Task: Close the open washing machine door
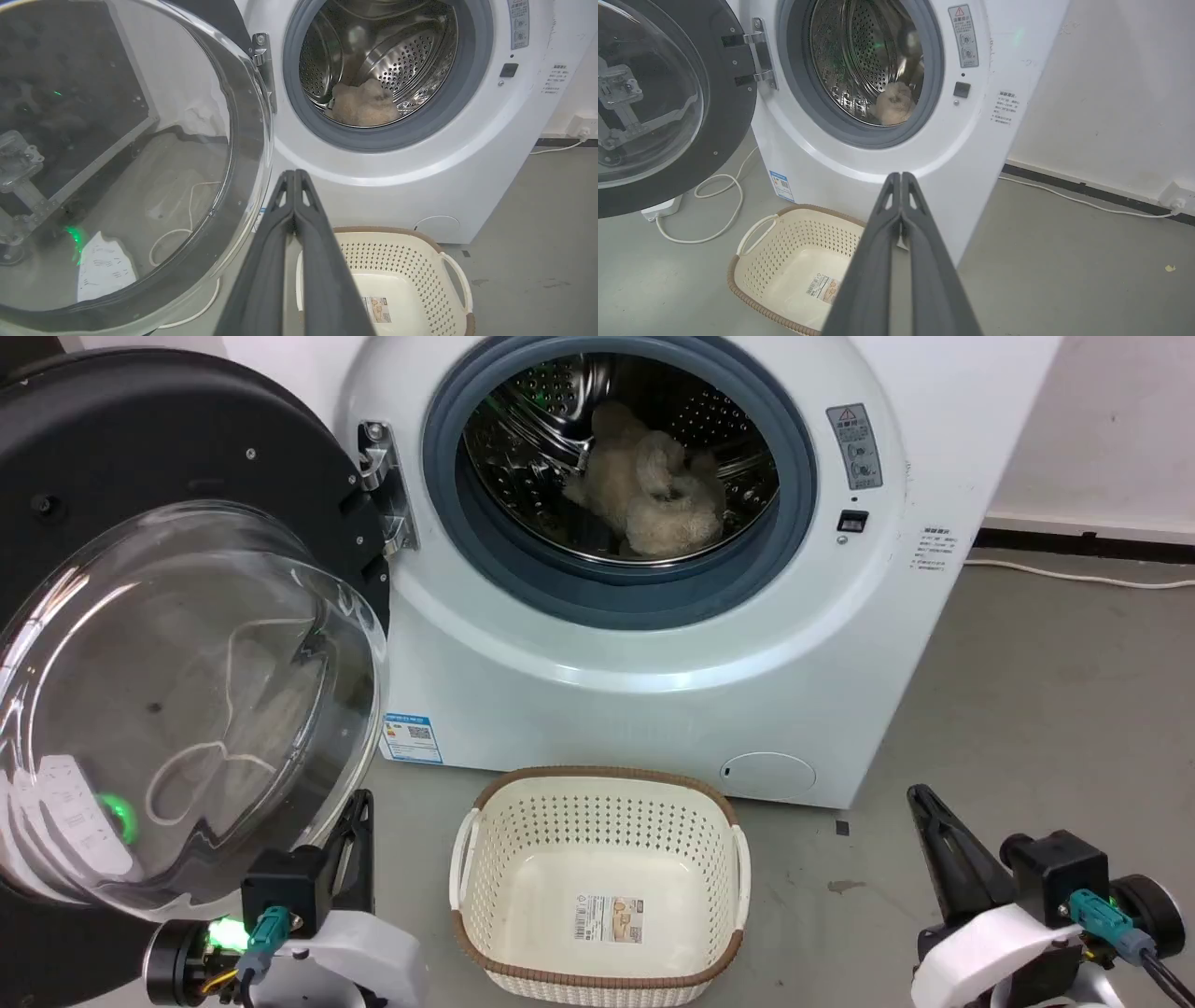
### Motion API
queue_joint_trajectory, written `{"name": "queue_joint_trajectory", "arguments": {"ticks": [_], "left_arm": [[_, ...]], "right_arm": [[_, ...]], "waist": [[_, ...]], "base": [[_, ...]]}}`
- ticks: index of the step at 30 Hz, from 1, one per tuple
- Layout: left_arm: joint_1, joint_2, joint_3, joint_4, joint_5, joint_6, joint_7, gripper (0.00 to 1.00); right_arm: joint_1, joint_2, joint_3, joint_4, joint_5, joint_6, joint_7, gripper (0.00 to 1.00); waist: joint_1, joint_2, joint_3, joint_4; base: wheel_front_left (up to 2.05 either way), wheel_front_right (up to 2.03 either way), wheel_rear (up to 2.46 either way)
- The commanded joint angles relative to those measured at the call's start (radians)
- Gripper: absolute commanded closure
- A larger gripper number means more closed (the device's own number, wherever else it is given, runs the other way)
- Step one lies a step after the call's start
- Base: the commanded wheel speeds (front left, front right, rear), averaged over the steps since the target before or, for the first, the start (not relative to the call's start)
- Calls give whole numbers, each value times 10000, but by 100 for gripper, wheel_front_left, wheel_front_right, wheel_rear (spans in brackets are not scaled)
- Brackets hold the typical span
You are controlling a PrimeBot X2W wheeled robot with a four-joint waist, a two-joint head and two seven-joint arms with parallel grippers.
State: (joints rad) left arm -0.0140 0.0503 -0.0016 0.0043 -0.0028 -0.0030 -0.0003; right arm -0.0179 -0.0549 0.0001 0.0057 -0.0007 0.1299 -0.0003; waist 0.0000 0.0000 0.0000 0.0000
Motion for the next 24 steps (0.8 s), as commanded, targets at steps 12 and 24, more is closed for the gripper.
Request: {"name": "queue_joint_trajectory", "arguments": {"ticks": [12, 24], "left_arm": [[140, -1, 16, -43, 28, 30, 3, 100], [140, -1, 16, -43, 28, 30, 3, 100]], "right_arm": [[179, 47, -1, -57, 7, 8, 3, 100], [179, 47, -1, -57, 7, 8, 3, 100]], "waist": [[0, 0, 0, 0], [0, 0, 0, 0]], "base": [[0, 0, 0], [0, 0, 0]]}}
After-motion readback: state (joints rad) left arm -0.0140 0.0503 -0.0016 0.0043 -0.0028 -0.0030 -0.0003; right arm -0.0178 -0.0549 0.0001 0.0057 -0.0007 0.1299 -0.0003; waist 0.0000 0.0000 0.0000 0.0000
